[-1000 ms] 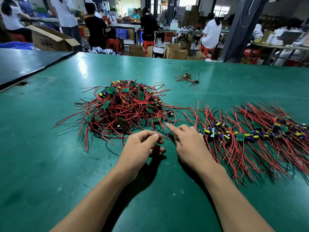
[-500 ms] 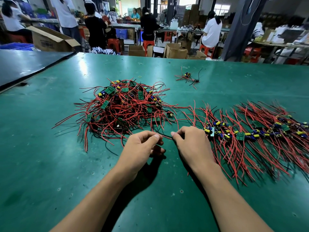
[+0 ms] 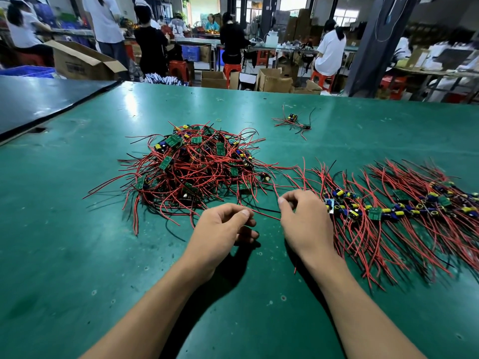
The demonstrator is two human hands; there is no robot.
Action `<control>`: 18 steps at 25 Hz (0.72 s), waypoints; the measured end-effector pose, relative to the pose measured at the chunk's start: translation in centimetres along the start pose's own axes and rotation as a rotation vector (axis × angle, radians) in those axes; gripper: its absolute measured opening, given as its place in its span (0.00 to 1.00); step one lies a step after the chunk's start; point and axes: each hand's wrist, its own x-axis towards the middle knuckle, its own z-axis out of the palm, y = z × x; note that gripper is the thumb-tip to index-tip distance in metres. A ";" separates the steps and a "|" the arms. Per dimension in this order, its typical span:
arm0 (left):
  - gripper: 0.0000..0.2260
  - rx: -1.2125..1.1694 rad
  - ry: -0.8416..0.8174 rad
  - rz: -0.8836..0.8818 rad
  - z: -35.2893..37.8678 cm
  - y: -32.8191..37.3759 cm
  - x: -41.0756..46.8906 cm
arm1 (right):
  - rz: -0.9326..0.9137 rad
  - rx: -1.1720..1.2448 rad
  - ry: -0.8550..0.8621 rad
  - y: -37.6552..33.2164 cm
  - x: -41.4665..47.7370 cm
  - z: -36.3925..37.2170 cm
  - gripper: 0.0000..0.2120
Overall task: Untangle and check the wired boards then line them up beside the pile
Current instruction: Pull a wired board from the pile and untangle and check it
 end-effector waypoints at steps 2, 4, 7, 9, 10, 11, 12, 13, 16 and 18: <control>0.08 -0.074 0.011 -0.028 0.1 0.2 0.0 | 0.038 0.476 -0.020 -0.8 0.2 -0.4 0.05; 0.10 -0.148 0.021 -0.052 0.2 0.6 -0.1 | 0.075 0.868 -0.174 -1.7 -0.1 -1.1 0.03; 0.15 -0.274 0.008 -0.097 0.1 1.1 0.1 | 0.111 1.060 -0.558 -2.1 -0.8 -2.4 0.05; 0.17 -0.341 -0.012 -0.141 0.0 1.3 0.1 | 0.074 1.009 -0.827 -2.1 -1.2 -2.9 0.04; 0.17 -0.368 -0.021 -0.160 0.0 1.4 0.1 | 0.047 0.960 -0.935 -2.2 -1.5 -2.9 0.03; 0.15 -0.398 -0.031 -0.171 0.0 1.4 0.0 | 0.027 0.893 -1.018 -2.2 -1.7 -2.9 0.03; 0.13 -0.427 -0.039 -0.174 -0.1 1.4 0.0 | 0.009 0.820 -1.077 -2.1 -1.9 -2.9 0.03; 0.09 -0.438 -0.041 -0.172 -0.2 1.3 0.0 | 0.005 0.763 -1.113 -2.0 -1.9 -2.9 0.03; 0.06 -0.356 -0.035 -0.162 -0.4 1.2 -0.1 | 0.117 0.735 -1.096 -1.5 -1.5 -3.3 0.08; 0.07 -0.315 -0.060 -0.155 -0.5 1.2 -0.2 | 0.262 0.784 -0.955 -1.4 -1.0 -3.5 0.16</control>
